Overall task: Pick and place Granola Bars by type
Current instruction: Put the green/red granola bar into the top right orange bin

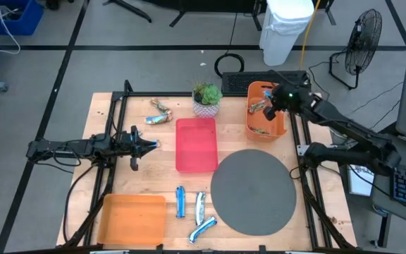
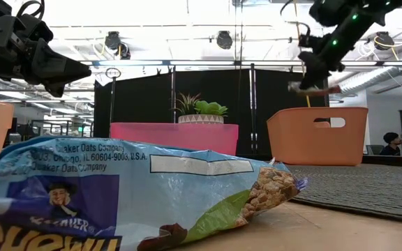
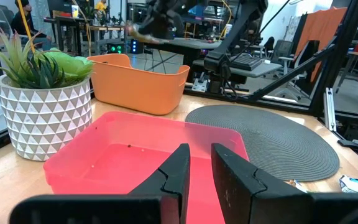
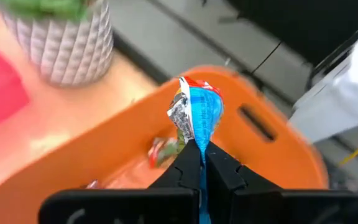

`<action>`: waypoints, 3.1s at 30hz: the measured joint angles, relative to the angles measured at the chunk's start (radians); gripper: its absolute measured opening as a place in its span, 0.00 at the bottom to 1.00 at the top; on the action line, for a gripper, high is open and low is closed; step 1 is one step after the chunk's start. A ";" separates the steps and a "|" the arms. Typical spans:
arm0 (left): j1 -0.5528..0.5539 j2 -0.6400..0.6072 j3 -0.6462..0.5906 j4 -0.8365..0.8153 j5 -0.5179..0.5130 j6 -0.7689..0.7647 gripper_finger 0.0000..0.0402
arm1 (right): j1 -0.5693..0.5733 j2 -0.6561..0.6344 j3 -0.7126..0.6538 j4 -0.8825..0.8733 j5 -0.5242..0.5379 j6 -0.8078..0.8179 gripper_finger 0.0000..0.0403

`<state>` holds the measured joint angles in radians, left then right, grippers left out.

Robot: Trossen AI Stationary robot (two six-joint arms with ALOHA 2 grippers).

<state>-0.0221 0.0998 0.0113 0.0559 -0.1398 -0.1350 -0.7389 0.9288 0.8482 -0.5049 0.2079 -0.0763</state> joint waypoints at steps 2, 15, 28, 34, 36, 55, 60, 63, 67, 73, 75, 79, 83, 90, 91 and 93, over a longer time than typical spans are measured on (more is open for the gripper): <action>0.000 0.000 0.000 0.000 0.000 0.000 0.18 | -0.014 0.024 0.000 -0.024 -0.026 0.020 0.00; 0.000 0.000 0.000 0.000 0.000 0.000 0.18 | -0.057 0.132 0.000 -0.062 -0.025 0.177 0.00; 0.000 0.000 0.000 0.000 0.000 0.000 0.18 | -0.062 0.182 -0.001 -0.185 0.110 0.184 0.00; 0.000 0.000 0.000 0.000 0.000 0.000 0.18 | -0.069 0.183 -0.026 -0.141 0.093 0.252 0.00; 0.000 0.000 0.000 0.000 0.000 0.000 0.18 | -0.069 0.183 -0.047 -0.107 0.152 0.300 0.00; 0.000 0.000 0.000 0.000 0.000 0.000 0.18 | -0.074 0.182 -0.226 0.277 0.263 0.456 0.00; 0.000 0.000 0.000 0.000 0.000 0.000 0.18 | -0.071 0.182 -0.227 0.273 0.252 0.514 0.00; 0.000 0.000 0.000 0.000 0.000 0.000 0.18 | -0.071 0.182 -0.227 0.277 0.192 0.536 0.00; 0.000 0.000 0.000 0.000 0.000 0.000 0.18 | -0.070 0.182 -0.227 0.241 0.180 0.540 0.00; 0.000 0.000 0.000 0.000 0.000 0.000 0.18 | -0.070 0.182 -0.227 0.209 0.182 0.554 0.00; 0.000 0.000 0.000 0.000 0.000 0.000 0.18 | -0.070 0.182 -0.232 0.214 0.182 0.555 0.01; 0.000 0.000 0.000 0.000 0.000 0.000 0.18 | -0.070 0.182 -0.284 0.254 0.182 0.555 0.00; 0.000 0.000 0.000 0.000 0.000 0.000 0.18 | -0.073 0.182 -0.339 0.340 0.182 0.545 0.01; 0.000 0.000 0.000 0.000 0.000 0.000 0.18 | -0.073 0.182 -0.357 0.383 0.180 0.527 0.01; 0.000 0.000 0.000 0.000 0.000 0.000 0.18 | -0.073 0.182 -0.357 0.383 0.180 0.522 0.01; 0.000 0.000 0.000 0.000 0.000 0.000 0.18 | -0.073 0.182 -0.357 0.382 0.180 0.508 0.01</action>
<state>-0.0220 0.0999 0.0113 0.0559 -0.1398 -0.1349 -0.8116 1.1107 0.4908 -0.1228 0.3880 0.4318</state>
